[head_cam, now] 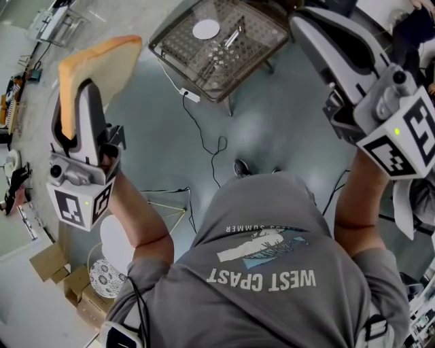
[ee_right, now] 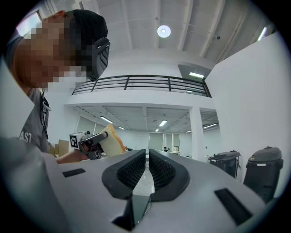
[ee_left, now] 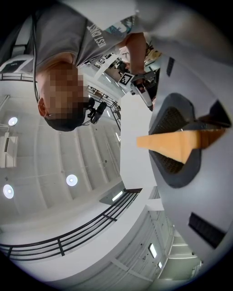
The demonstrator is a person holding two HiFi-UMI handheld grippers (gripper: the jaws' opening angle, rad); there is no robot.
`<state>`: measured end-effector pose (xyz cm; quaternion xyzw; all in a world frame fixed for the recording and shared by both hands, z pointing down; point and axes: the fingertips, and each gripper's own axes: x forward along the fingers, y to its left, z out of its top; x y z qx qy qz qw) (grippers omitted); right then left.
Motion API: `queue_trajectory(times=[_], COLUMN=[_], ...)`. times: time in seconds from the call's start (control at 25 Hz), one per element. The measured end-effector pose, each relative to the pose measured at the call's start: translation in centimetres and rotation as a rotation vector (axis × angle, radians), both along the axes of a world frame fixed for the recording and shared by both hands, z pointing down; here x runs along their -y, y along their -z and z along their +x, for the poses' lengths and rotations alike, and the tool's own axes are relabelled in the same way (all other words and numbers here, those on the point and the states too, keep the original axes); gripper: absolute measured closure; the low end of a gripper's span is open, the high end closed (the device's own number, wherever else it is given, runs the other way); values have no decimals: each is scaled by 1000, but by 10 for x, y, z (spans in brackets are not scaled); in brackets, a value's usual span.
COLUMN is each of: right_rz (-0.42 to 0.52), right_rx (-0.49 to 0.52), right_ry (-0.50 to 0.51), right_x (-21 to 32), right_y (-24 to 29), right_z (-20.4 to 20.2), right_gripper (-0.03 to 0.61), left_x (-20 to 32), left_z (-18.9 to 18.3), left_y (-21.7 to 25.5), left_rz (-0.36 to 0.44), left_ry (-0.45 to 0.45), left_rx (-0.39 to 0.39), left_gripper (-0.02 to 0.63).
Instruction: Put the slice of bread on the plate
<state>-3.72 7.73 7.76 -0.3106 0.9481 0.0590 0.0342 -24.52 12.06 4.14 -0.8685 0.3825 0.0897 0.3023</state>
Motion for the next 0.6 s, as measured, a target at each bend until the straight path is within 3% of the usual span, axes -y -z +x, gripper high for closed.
queue_trajectory(times=[0.24, 0.6], right_rz=[13, -4], right_rx=[-9, -21], right_ry=[-25, -36], right_x=[10, 24], right_y=[2, -2], right_z=[-18, -18], right_gripper=[568, 568], left_x=[13, 31], left_z=[-21, -24], left_y=[-1, -7], left_rz=[19, -3], left_ry=[-14, -14], left_rx=[-4, -14], left_gripper=[522, 522])
